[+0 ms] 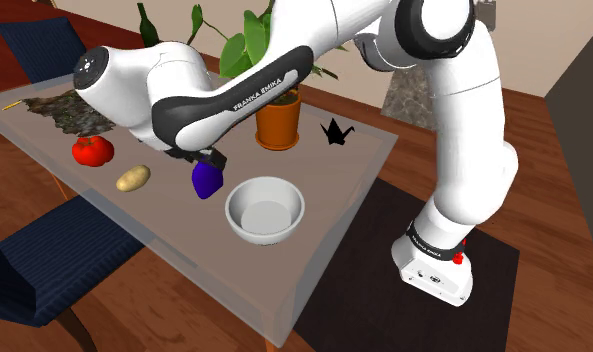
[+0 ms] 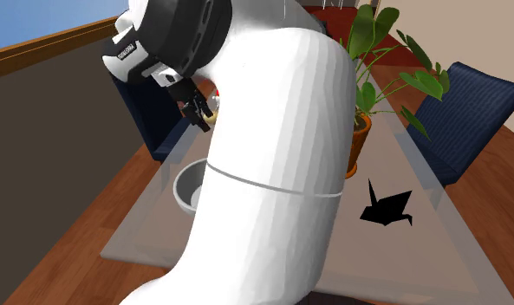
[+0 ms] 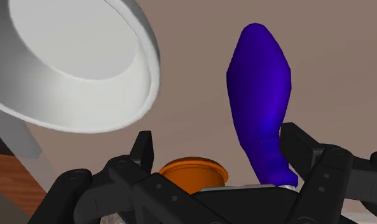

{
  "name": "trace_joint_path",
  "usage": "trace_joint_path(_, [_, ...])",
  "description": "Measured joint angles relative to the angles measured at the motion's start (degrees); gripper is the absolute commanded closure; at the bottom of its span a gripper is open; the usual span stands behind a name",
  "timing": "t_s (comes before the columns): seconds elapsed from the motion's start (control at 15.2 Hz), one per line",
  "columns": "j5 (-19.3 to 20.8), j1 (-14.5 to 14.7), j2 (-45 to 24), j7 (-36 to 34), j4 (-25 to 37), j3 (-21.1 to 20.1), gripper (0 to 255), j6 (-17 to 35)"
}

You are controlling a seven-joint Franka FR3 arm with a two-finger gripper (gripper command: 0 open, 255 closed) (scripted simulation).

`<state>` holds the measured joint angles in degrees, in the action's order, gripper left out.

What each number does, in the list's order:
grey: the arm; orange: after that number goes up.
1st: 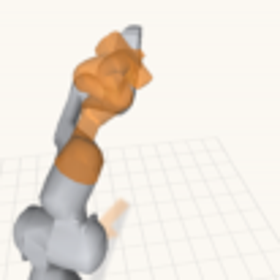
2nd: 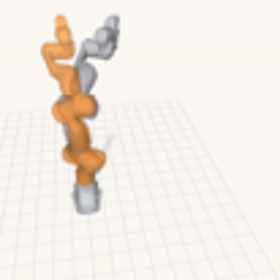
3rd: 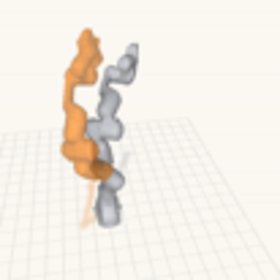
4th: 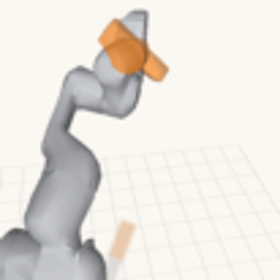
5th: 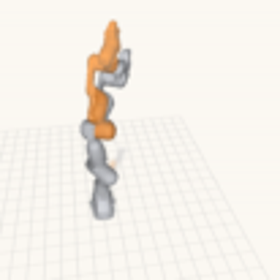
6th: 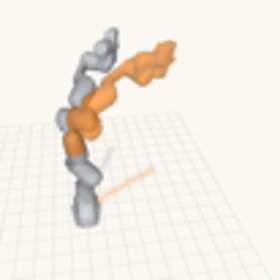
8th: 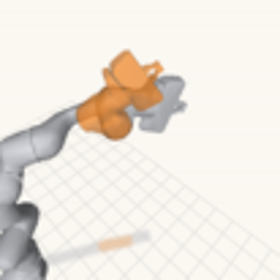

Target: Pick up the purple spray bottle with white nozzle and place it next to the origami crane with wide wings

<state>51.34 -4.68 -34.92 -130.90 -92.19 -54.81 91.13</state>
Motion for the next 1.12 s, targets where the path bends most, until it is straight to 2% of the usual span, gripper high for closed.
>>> trace_joint_path(0.13, [2.7,5.4,-5.7,-2.7,7.6,3.9,0,-2.9])
trace_joint_path(0.26, [4.5,9.4,-10.3,-4.1,15.1,7.0,0,-5.7])
trace_joint_path(0.4, [5.6,11.6,-13.3,-4.8,19.8,9.0,0,-7.0])
trace_joint_path(0.53, [6.2,12.2,-14.6,-5.0,21.1,9.7,0,-6.8])
trace_joint_path(0.86, [6.7,10.1,-14.6,-6.1,17.7,10.0,0,-4.1])
trace_joint_path(1.12, [6.9,10.0,-14.8,-6.2,17.4,10.1,0,-3.7])
